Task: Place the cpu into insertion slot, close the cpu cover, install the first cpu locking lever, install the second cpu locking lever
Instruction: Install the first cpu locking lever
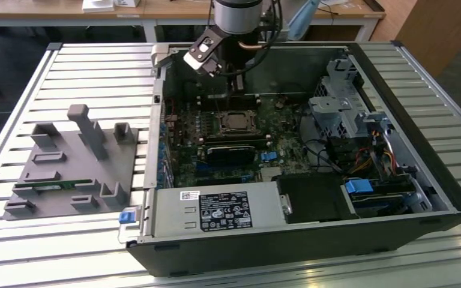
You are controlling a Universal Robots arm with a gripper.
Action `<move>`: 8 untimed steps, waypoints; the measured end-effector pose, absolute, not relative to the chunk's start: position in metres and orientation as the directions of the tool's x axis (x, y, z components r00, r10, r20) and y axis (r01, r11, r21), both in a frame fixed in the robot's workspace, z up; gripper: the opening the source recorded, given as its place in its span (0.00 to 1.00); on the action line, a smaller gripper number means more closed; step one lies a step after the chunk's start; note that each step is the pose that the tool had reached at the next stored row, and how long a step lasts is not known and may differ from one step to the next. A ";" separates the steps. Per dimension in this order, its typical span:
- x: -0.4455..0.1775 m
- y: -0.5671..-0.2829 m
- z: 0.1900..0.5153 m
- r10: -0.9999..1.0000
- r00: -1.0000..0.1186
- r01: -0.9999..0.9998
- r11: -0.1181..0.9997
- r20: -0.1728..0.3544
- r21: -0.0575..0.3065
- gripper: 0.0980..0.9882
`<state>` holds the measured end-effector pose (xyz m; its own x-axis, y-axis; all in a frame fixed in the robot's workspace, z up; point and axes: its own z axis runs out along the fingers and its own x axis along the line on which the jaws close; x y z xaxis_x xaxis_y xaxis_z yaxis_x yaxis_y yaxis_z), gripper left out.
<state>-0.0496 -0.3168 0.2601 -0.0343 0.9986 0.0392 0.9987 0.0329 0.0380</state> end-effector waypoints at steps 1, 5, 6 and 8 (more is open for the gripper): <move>-0.050 -0.317 0.262 0.999 -0.038 0.999 0.036 0.039 0.038 0.01; -0.050 -0.317 0.263 0.995 -0.093 0.995 0.092 0.039 0.038 0.01; -0.050 -0.317 0.263 0.993 -0.111 0.993 0.109 0.038 0.038 0.01; -0.050 -0.317 0.263 0.989 -0.143 0.989 0.142 0.035 0.038 0.01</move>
<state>-0.0496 -0.3168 0.2631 -0.1432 0.9891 0.0355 0.9892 0.1418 0.0376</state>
